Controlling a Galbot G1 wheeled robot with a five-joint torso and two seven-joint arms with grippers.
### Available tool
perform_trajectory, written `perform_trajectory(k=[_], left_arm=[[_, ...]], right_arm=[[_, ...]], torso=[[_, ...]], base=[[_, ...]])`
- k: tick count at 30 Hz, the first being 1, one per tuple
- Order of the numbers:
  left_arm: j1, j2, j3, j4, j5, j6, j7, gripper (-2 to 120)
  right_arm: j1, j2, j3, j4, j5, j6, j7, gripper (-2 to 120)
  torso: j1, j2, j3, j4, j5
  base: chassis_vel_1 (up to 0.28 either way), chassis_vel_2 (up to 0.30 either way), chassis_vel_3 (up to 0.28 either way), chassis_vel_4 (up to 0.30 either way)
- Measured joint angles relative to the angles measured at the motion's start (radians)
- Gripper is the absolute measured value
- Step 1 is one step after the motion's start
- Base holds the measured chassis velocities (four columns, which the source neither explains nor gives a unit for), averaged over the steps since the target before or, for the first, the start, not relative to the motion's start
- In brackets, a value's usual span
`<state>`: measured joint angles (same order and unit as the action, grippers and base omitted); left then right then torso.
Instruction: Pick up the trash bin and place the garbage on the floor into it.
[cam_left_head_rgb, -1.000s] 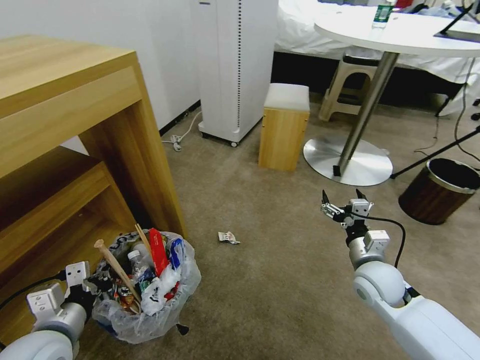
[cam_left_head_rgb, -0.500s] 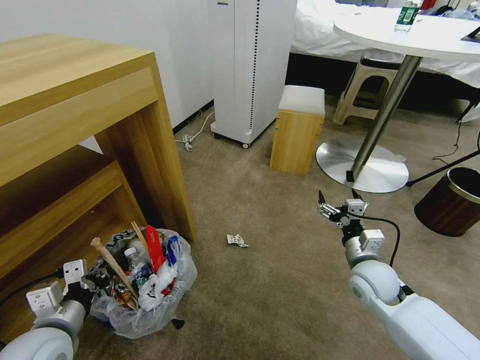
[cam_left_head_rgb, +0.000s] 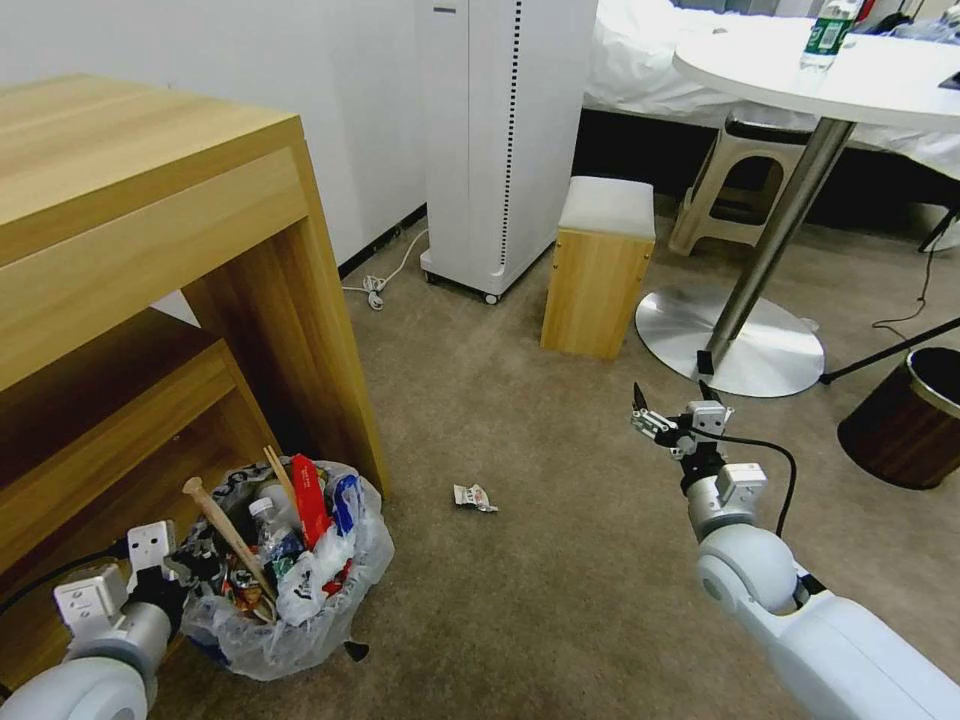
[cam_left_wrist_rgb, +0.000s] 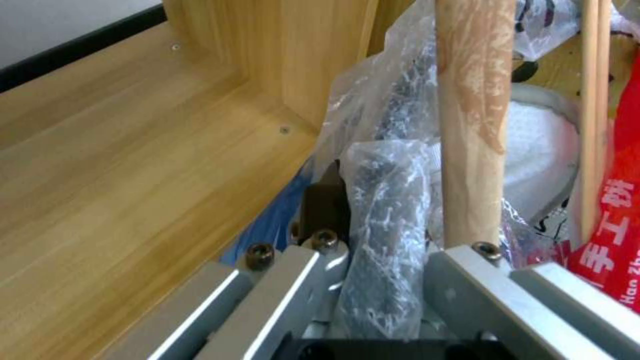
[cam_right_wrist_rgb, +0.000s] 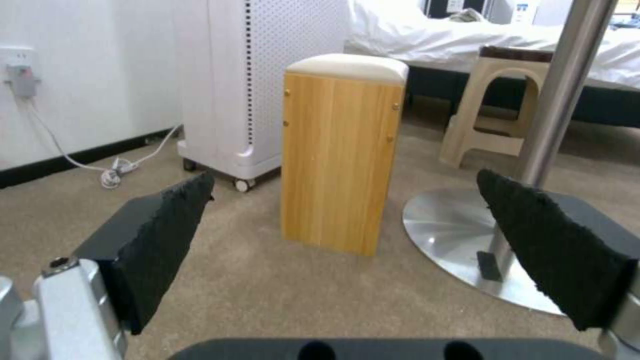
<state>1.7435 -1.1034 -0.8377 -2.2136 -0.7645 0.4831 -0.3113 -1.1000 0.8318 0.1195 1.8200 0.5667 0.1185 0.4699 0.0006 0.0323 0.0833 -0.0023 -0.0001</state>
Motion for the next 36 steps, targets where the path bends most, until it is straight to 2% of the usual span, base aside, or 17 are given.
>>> perform_trajectory(k=[21, 27, 30, 36], left_arm=[[0.017, -0.010, -0.001, -0.018, 0.012, 0.001, 0.002, 1], [0.016, -0.011, 0.001, -0.017, 0.015, -0.001, 0.003, 1], [0.017, -0.017, 0.003, -0.015, 0.020, -0.002, 0.005, 1], [0.020, -0.019, 0.002, -0.015, 0.024, -0.005, 0.008, 1]], right_arm=[[-0.018, -0.006, 0.002, 0.007, -0.005, 0.014, -0.024, 100], [0.013, -0.031, -0.035, 0.003, 0.041, 0.002, -0.072, 100], [0.060, -0.038, -0.091, 0.004, 0.161, -0.010, -0.097, 100], [0.081, -0.022, -0.112, -0.018, 0.145, 0.025, -0.115, 100]], torso=[[0.000, 0.000, 0.000, 0.0000, 0.0001], [0.000, 0.000, 0.000, 0.0000, 0.0000], [0.000, 0.000, 0.000, 0.0001, -0.0001], [0.000, 0.000, 0.000, 0.0001, 0.0003]], base=[[0.000, 0.000, 0.000, 0.000], [0.000, 0.000, 0.000, 0.000], [0.000, 0.000, 0.000, 0.000], [0.000, 0.000, 0.000, 0.000]])
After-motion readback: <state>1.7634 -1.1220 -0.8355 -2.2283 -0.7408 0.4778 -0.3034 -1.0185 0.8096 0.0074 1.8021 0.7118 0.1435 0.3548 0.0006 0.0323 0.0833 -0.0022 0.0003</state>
